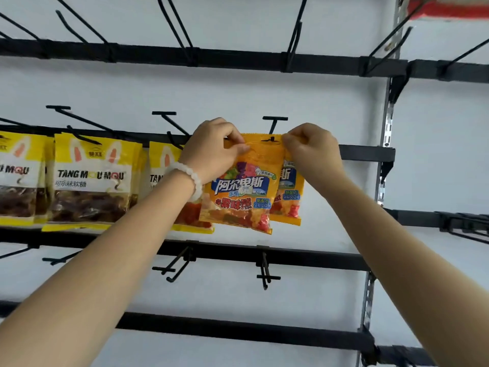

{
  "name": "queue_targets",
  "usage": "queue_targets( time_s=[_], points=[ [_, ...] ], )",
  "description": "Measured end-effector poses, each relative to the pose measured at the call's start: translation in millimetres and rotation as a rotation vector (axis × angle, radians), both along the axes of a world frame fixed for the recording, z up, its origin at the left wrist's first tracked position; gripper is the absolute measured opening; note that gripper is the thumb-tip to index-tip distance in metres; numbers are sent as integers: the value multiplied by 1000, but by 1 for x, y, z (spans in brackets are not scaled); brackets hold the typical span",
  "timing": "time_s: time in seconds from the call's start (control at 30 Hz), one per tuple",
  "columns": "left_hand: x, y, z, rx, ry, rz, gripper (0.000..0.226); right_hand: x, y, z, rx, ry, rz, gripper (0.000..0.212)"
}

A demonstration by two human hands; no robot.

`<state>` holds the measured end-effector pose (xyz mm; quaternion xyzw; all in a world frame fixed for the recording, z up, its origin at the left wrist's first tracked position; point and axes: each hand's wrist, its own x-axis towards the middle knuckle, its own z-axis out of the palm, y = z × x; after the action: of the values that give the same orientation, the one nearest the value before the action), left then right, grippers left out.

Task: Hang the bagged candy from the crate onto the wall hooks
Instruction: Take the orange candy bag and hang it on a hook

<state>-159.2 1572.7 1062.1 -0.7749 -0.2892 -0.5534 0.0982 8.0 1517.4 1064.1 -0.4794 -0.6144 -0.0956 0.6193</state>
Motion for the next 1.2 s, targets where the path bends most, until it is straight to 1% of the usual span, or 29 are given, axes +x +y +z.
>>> queue_targets(
  time_s=[0.23, 0.33, 0.43, 0.53, 0.67, 0.73, 0.8, 0.87, 1.0, 1.07, 1.13, 1.2],
  points=[
    [6, 24, -10, -1, 75, 111, 12, 12, 32, -13, -74, -34, -13, 10],
    [15, 35, -15, 35, 116, 198, 14, 19, 45, -16, -63, -31, -42, 8],
    [21, 45, -17, 65, 120, 263, 17, 23, 56, -15, -78, -60, -95, 15],
    [24, 52, -21, 67, 89, 245, 17, 28, 63, -17, -108, -74, -121, 19],
    [24, 49, -25, 81, 22, 197, 16, 35, 56, -26, -16, -169, -152, 28],
    [24, 43, -24, 96, 4, 181, 15, 37, 50, -32, 2, -265, -165, 24],
    [26, 35, -23, 117, -7, 163, 16, 40, 45, -36, -21, -335, -177, 22],
    [28, 27, -22, 129, -9, 136, 16, 40, 39, -37, -19, -321, -157, 20],
    [29, 18, -23, 121, 16, 96, 17, 40, 28, -31, 27, -208, -114, 14],
    [29, 14, -23, 102, 26, 88, 19, 38, 22, -27, 26, -220, -116, 10],
    [27, 11, -22, 79, 32, 75, 20, 34, 17, -22, 24, -248, -133, 12],
    [24, 9, -19, 57, 55, 70, 23, 32, 13, -18, 10, -231, -131, 14]
  ],
)
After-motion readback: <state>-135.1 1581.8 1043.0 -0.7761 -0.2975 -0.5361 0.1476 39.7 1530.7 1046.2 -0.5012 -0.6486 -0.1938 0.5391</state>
